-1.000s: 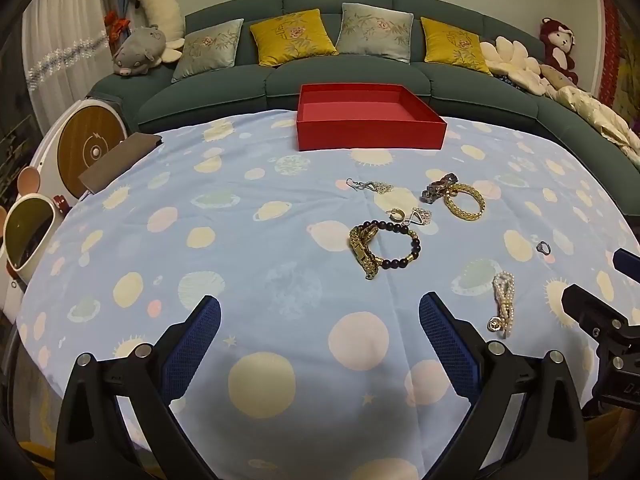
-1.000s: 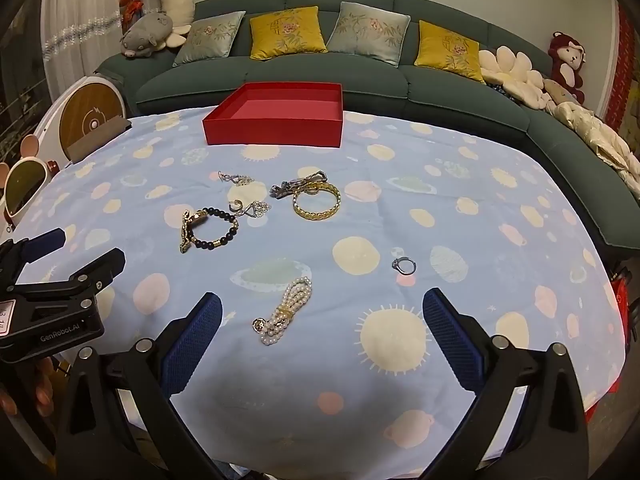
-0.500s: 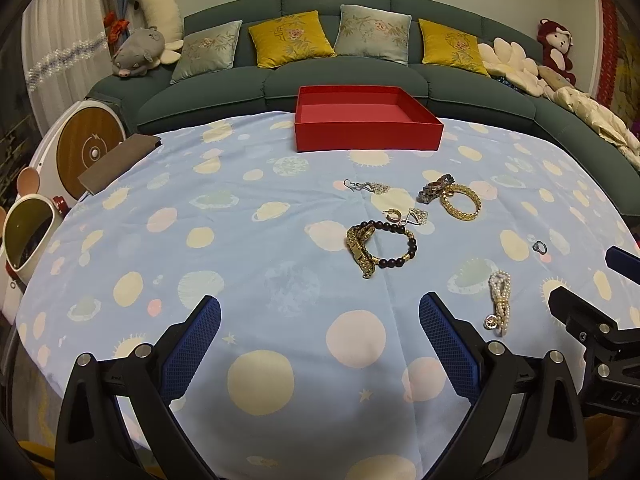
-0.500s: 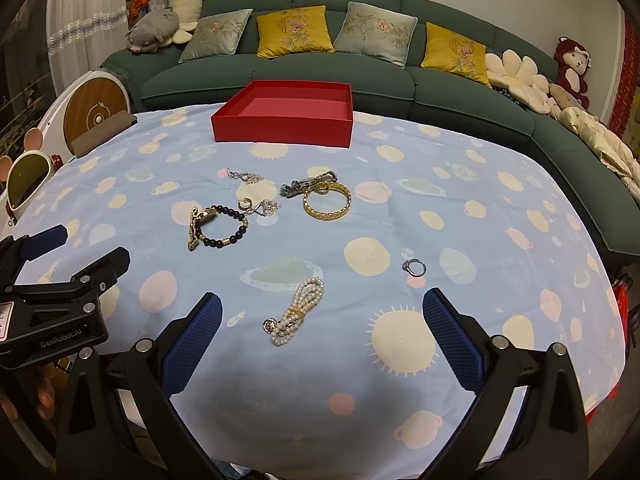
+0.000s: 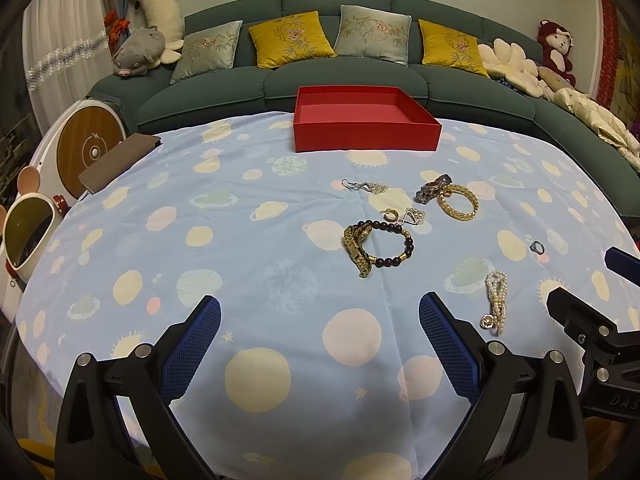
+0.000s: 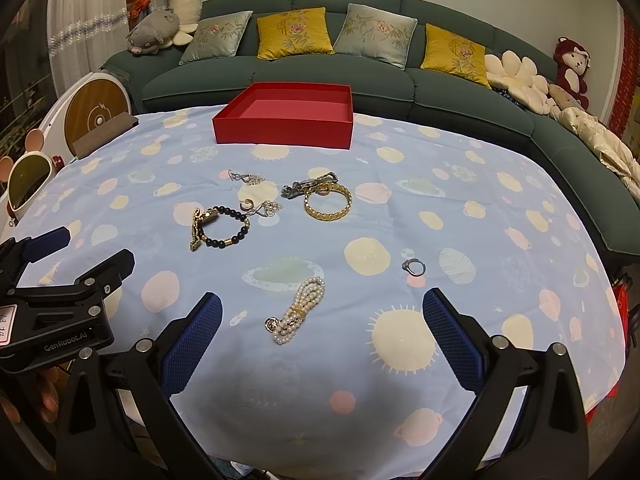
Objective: Organize jewelry
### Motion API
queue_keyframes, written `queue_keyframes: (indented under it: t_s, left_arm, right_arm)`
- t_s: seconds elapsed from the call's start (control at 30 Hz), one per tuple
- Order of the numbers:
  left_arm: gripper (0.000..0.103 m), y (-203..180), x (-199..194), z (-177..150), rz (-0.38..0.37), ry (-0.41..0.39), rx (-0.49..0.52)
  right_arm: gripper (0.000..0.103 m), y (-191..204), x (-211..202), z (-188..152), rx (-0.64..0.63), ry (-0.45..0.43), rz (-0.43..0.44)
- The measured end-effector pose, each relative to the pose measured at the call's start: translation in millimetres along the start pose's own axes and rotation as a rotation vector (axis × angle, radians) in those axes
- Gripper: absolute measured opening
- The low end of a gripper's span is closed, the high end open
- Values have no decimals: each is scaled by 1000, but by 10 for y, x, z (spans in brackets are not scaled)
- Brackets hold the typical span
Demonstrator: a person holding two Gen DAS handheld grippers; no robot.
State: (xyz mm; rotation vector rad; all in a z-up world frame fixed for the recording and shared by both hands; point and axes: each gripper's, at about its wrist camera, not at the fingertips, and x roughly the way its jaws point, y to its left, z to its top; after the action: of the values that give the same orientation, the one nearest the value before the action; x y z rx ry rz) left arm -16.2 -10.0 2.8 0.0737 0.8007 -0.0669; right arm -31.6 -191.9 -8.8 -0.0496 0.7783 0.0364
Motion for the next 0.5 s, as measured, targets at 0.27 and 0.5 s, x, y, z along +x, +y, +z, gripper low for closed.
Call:
queue_keyframes:
  t_s: [0.27,0.5]
  left_arm:
    - [97,0,-7,-4,1,-2,-5]
    - [97,8,-16,-2,3,-5,-6]
  right_arm:
    - [98,-1,-3,0,0,0,-1]
    - [98,11,-14,-4,-2,-1,-2]
